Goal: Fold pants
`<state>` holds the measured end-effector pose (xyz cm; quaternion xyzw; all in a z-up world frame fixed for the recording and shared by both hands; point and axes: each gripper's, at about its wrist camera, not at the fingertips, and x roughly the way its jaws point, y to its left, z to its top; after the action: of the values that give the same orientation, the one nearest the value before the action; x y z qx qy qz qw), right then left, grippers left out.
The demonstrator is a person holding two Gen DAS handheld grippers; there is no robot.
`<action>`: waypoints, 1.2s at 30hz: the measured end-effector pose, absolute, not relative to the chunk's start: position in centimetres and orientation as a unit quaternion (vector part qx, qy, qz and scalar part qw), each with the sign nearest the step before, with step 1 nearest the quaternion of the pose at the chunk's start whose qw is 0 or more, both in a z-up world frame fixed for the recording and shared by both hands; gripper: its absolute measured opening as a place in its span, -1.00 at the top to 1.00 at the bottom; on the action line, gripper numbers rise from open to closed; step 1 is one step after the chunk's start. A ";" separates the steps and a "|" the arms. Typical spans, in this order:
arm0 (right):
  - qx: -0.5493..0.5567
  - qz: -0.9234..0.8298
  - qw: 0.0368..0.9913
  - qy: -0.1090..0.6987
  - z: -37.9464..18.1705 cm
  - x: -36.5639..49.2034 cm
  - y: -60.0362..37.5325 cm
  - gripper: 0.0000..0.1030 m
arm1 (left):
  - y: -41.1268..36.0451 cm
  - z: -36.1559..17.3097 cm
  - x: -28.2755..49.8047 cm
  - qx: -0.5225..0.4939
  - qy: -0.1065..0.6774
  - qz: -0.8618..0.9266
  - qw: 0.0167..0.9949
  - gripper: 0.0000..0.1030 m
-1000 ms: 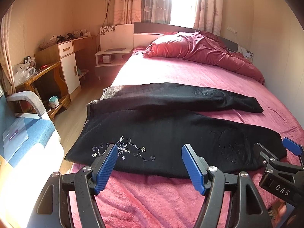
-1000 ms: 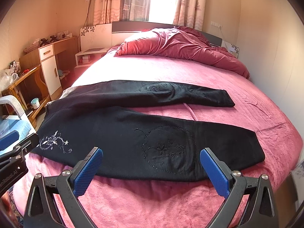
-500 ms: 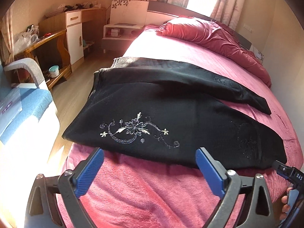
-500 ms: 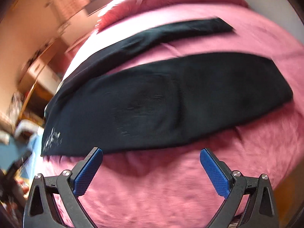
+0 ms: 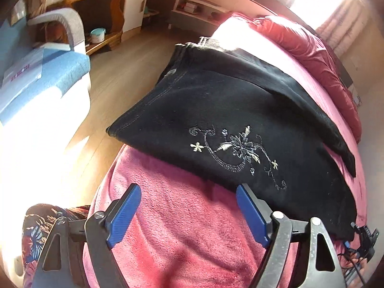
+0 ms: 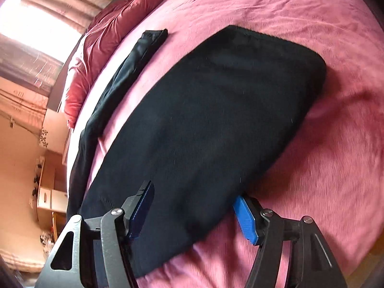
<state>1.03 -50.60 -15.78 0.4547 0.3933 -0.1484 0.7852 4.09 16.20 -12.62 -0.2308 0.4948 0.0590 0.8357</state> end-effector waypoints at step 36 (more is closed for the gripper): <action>0.333 -0.190 0.808 0.448 -12.1 -0.2 -51.2 0.71 | 25.3 -15.4 4.6 -0.416 0.488 0.120 0.758 0.03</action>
<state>-0.17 -51.22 -12.10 0.3334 0.4480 -0.1900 0.8075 4.63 25.26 -15.45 -0.4161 0.4879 0.1201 0.7579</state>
